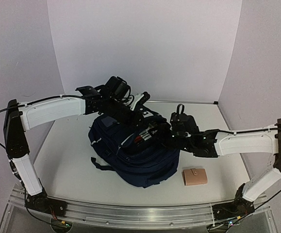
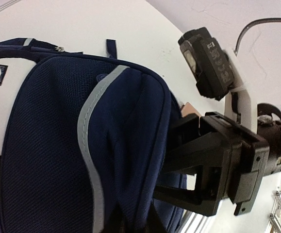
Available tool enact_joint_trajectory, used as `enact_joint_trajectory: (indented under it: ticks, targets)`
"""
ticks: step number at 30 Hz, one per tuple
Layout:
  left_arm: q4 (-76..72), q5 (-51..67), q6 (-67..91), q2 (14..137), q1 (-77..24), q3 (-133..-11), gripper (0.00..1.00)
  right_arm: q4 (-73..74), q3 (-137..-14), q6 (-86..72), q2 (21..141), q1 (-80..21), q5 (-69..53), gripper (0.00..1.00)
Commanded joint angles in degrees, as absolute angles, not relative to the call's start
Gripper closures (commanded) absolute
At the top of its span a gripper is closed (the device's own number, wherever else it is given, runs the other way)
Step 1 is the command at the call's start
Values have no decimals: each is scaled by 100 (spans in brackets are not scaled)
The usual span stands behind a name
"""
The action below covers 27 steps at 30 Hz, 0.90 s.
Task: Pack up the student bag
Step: Place the stationery in the student bag.
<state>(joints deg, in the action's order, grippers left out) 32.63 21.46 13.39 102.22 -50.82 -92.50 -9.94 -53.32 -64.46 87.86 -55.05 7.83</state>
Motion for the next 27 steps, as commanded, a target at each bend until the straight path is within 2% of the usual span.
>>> enact_joint_trajectory:
  ticks: [1, 3, 4, 8, 13, 18, 22, 24, 27]
  targets:
    - [2607, 3330, 1128, 9731, -5093, -9031, 62, -593, -4883, -6362, 7669, -5495, 1719, 45]
    - [2516, 3537, 1108, 9681, -5101, -8837, 39, -162, -4723, -6319, 7273, -5481, 2127, 38]
    - [2484, 3567, 1106, 9622, -5101, -8716, 32, 50, -4665, -6301, 7070, -5456, 2286, 35]
    - [2001, 3358, 1246, 9032, -5093, -8047, 18, 697, -4609, -6154, 6526, -5355, 2678, 29]
    - [1510, 2619, 1579, 8076, -5040, -6948, 9, 1022, -4734, -5855, 6228, -5341, 2697, 18]
    - [1573, 1819, 2229, 7456, -4658, -5838, 7, 1021, -4904, -5750, 6611, -5319, 1828, 16]
    - [1474, 1782, 2704, 7233, -4324, -5194, 8, 917, -5255, -5599, 7132, -5322, 1053, 30]
    - [1420, 1861, 2697, 7224, -4311, -5058, 17, 797, -5393, -5501, 7294, -5322, 779, 31]
    - [1413, 1908, 2640, 7288, -4306, -4974, 35, 651, -5549, -5406, 7505, -5324, 536, 32]
